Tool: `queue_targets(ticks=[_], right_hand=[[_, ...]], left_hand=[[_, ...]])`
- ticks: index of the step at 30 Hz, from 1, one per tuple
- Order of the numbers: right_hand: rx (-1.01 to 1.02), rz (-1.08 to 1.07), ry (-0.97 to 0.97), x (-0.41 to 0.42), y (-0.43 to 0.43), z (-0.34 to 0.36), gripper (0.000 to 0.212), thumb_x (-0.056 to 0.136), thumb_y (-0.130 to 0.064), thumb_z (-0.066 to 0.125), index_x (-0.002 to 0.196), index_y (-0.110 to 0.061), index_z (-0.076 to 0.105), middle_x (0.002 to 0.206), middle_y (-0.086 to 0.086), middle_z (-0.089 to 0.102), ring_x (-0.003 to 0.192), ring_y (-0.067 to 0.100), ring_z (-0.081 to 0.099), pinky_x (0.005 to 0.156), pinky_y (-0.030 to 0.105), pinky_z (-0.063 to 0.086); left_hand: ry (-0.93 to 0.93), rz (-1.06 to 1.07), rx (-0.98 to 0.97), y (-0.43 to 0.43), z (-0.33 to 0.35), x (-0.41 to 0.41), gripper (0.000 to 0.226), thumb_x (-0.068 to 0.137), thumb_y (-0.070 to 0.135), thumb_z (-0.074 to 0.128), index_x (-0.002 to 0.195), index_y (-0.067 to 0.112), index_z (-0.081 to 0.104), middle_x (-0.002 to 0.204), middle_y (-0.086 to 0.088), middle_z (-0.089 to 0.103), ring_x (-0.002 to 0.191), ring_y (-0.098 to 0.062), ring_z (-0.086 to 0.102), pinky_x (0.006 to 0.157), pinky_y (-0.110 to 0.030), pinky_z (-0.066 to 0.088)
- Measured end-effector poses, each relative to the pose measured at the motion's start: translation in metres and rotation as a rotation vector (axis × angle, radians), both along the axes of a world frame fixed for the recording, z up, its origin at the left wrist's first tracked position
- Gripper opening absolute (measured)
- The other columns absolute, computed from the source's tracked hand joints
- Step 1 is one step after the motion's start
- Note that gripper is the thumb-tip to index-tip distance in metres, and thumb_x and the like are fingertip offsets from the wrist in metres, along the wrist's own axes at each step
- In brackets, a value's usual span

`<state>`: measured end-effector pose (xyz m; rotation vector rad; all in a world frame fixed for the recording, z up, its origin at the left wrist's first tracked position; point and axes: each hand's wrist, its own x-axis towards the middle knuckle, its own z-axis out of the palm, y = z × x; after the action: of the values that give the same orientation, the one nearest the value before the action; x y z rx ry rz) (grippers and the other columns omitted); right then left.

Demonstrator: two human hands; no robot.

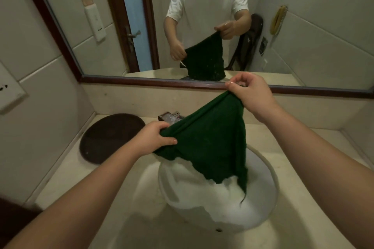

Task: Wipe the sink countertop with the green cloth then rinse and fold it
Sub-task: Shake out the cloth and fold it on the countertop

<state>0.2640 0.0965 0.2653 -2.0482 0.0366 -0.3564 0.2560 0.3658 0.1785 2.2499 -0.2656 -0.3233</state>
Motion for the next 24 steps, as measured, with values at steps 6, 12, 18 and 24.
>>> queue_targets(ticks=[6,12,18,24], right_hand=[[0.008,-0.082,0.075,0.005,-0.016,-0.011,0.023,0.086,-0.033,0.07,0.09,-0.011,0.066,0.079,-0.005,0.061,0.073,0.011,0.057,0.056,0.026,0.046],[0.156,-0.063,0.179,0.005,-0.033,-0.016,0.025,0.09,-0.029,0.066,0.098,-0.006,0.064,0.088,0.003,0.063,0.077,0.018,0.062,0.063,0.032,0.057],[0.263,-0.024,0.269,0.003,-0.043,-0.014,0.016,0.099,-0.019,0.052,0.106,-0.009,0.062,0.089,0.007,0.059,0.073,0.015,0.055,0.061,0.027,0.05],[0.218,-0.08,0.252,-0.003,-0.032,-0.018,0.018,0.095,-0.023,0.059,0.104,-0.009,0.066,0.073,0.007,0.057,0.05,0.011,0.051,0.049,0.027,0.042]], left_hand=[[0.118,0.057,-0.148,0.014,0.0,0.01,0.013,0.085,0.013,0.072,0.097,0.018,0.072,0.09,-0.003,0.075,0.084,-0.018,0.073,0.07,-0.031,0.058],[0.259,0.222,-0.531,0.024,0.008,0.017,0.015,0.085,0.001,0.065,0.1,0.003,0.066,0.096,-0.014,0.071,0.085,-0.024,0.072,0.067,-0.027,0.057],[0.36,0.329,-0.797,0.028,0.016,0.022,0.016,0.088,0.003,0.061,0.103,0.007,0.063,0.102,-0.013,0.069,0.088,-0.023,0.07,0.069,-0.031,0.057],[0.284,0.323,-0.648,0.018,0.026,0.026,0.012,0.096,0.015,0.055,0.103,0.013,0.065,0.097,-0.011,0.067,0.088,-0.022,0.064,0.07,-0.032,0.053]])
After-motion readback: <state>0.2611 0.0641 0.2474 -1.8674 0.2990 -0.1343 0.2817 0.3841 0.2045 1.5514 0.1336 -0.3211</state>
